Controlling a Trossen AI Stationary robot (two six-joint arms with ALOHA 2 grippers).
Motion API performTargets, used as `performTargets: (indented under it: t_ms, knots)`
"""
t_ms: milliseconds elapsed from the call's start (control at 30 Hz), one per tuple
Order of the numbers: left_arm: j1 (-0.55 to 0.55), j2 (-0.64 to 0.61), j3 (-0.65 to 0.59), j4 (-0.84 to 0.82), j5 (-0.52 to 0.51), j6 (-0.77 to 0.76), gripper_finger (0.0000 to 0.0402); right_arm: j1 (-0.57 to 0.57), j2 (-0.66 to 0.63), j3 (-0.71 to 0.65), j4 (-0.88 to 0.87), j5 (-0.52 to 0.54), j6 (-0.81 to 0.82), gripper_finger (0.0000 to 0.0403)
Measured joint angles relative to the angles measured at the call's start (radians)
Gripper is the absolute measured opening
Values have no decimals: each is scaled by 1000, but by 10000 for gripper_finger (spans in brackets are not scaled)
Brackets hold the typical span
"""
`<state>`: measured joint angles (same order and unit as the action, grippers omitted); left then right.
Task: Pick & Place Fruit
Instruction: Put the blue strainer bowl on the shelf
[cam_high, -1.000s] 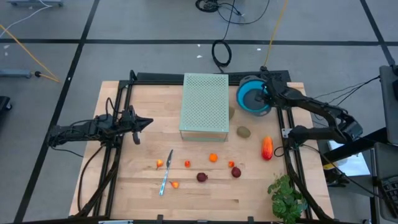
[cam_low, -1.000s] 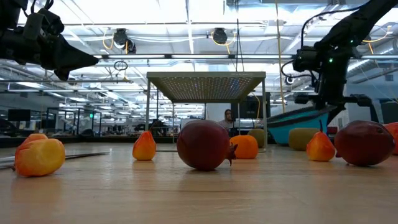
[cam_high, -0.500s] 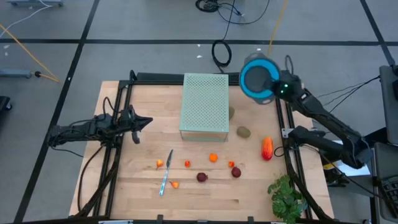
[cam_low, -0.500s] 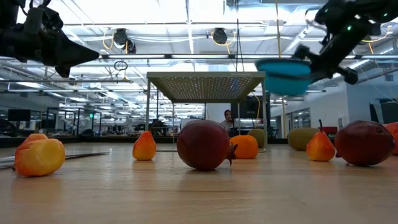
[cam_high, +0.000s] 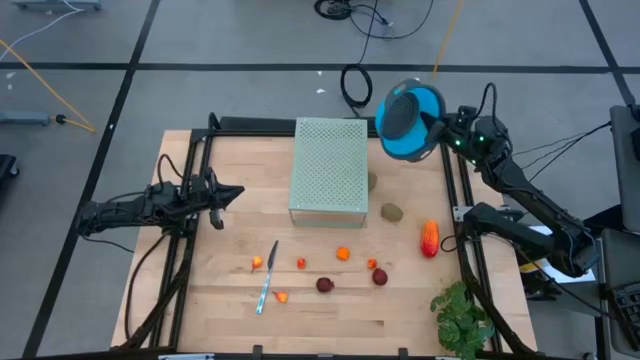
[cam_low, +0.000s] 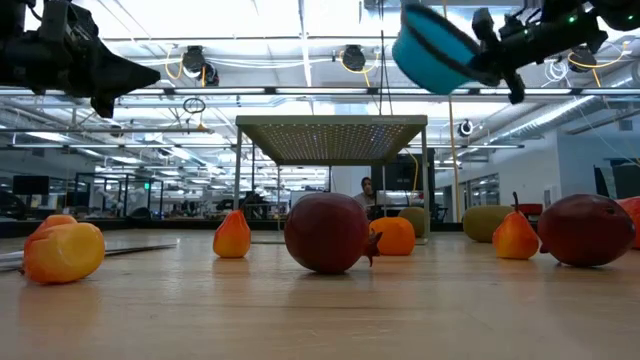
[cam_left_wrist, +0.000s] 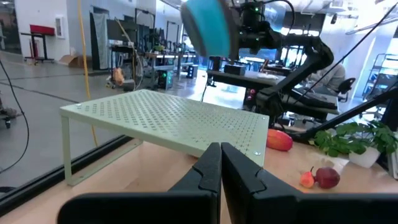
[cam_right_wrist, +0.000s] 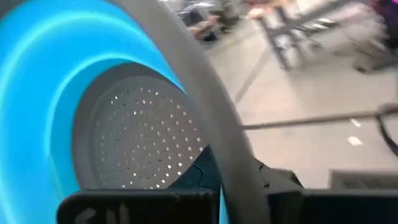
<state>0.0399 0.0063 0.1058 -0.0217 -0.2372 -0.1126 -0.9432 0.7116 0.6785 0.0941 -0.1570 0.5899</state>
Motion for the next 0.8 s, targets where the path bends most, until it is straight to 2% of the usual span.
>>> performTargets:
  t_ms: [267,500,600,800]
  knots:
    - [0,0,0,48,0,-1,10,0,1,0,128,-270,-209,0]
    - [0,0,0,53,1,-1,10,0,14,0,247,-517,-279,0]
    - [0,0,0,53,1,-1,10,0,23,0,298,-579,-294,0]
    - [0,0,0,53,2,-28,10,1,45,0,315,-566,-258,0]
